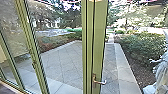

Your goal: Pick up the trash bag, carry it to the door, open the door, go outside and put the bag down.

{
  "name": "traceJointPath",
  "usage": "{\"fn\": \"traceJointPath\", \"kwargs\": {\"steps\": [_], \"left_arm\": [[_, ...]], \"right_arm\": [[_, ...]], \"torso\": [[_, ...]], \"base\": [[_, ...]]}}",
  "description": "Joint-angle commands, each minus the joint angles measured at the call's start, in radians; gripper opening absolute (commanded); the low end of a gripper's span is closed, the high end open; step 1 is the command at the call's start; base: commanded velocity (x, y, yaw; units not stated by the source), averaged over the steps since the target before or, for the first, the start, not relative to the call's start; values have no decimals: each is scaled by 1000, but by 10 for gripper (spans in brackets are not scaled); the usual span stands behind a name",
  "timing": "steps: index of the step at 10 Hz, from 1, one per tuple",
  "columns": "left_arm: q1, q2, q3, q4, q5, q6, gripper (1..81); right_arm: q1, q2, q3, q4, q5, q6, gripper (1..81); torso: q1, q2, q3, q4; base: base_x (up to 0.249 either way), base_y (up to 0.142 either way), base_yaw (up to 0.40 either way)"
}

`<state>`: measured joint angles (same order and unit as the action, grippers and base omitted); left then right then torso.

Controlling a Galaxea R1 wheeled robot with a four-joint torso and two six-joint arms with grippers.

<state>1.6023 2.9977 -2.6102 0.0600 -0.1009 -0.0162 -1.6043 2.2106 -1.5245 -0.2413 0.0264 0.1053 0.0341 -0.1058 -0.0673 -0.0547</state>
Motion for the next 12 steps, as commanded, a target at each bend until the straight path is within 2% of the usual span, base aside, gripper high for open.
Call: {"fn": "traceJointPath", "kwargs": {"steps": [1, 5, 8, 10, 12], "left_arm": [[-26, 8, 13, 4, 61, 5, 10], [-15, 18, 9, 6, 59, 7, 10], [-15, 29, 9, 12, 61, 7, 10], [-15, 29, 7, 11, 61, 7, 10], [-17, 32, 7, 11, 61, 7, 10]], "right_arm": [[98, -228, 242, 71, -45, 4, 811], [175, -429, 494, 86, -46, 4, 811], [291, -571, 644, 115, -75, 4, 811], [426, -633, 692, 192, -164, 4, 811], [607, -648, 707, 287, -319, 7, 811]], "torso": [[0, 0, 0, 0], [0, 0, 0, 0], [0, 0, 0, 0], [0, 0, 0, 0], [0, 0, 0, 0]], "base": [[0, 0, 0], [0, 0, 0], [0, 0, 0], [0, 0, 0], [0, 0, 0]]}}
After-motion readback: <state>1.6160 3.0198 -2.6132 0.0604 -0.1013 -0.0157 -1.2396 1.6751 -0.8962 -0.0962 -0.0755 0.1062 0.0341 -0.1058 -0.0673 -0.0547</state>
